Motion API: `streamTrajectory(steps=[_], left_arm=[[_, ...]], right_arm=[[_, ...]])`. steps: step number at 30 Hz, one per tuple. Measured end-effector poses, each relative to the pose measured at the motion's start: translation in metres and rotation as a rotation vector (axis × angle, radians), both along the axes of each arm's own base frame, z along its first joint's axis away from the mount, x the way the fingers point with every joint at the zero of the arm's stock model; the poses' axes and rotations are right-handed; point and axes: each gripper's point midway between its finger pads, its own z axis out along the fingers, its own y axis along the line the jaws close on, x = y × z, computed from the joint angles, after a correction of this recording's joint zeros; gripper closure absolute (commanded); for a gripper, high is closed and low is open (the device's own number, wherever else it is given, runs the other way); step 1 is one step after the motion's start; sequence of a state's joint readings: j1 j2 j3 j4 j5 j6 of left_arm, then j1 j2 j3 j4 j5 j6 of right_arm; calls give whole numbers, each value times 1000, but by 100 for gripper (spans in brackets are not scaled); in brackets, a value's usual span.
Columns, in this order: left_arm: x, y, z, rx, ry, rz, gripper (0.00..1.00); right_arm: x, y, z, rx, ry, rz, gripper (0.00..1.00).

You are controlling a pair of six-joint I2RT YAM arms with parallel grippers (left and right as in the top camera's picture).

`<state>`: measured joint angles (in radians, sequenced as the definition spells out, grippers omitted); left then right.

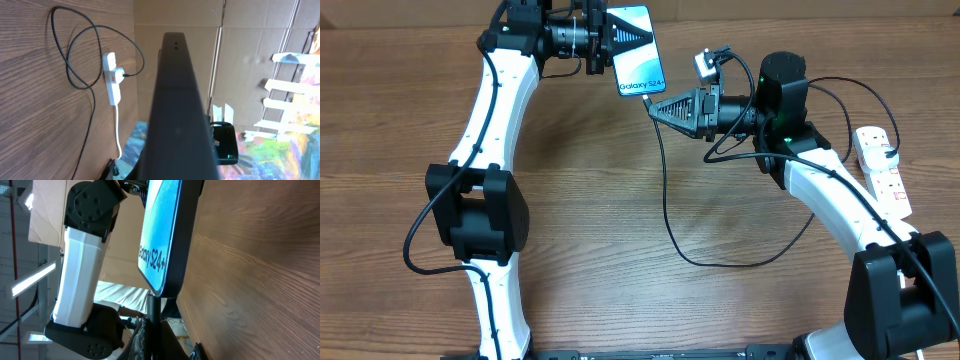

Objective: Plug charger to phone and switch on socket

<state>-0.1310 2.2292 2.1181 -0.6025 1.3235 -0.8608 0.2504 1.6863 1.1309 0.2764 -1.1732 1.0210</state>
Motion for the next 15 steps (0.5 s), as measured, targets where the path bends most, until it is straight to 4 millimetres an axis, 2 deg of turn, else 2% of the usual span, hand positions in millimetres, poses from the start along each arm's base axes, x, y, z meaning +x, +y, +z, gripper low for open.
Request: streamTrajectory(steps=[15], left_arm=[[-4, 1, -4, 9, 10, -7, 96]], right_arm=[[-1, 0, 0, 2, 1, 9, 96]])
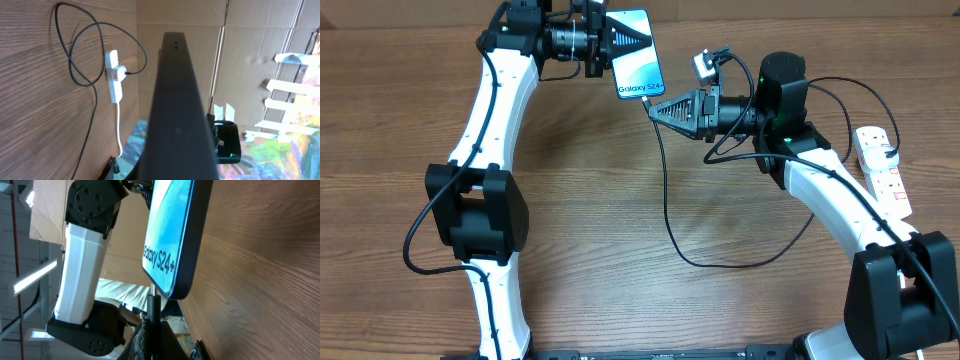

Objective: Plug charger to phone and switch on socket

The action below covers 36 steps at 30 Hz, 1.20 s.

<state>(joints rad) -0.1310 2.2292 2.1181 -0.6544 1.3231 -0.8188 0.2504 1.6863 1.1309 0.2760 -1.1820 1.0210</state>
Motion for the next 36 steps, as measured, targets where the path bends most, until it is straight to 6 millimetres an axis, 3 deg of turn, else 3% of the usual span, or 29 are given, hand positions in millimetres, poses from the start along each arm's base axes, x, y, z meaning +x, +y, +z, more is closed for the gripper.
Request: streamTrajectory(steps=[36], left_arm=[[1, 0, 0, 1, 35, 11, 96]], right_arm=[[0, 0, 0, 0, -1, -1, 96]])
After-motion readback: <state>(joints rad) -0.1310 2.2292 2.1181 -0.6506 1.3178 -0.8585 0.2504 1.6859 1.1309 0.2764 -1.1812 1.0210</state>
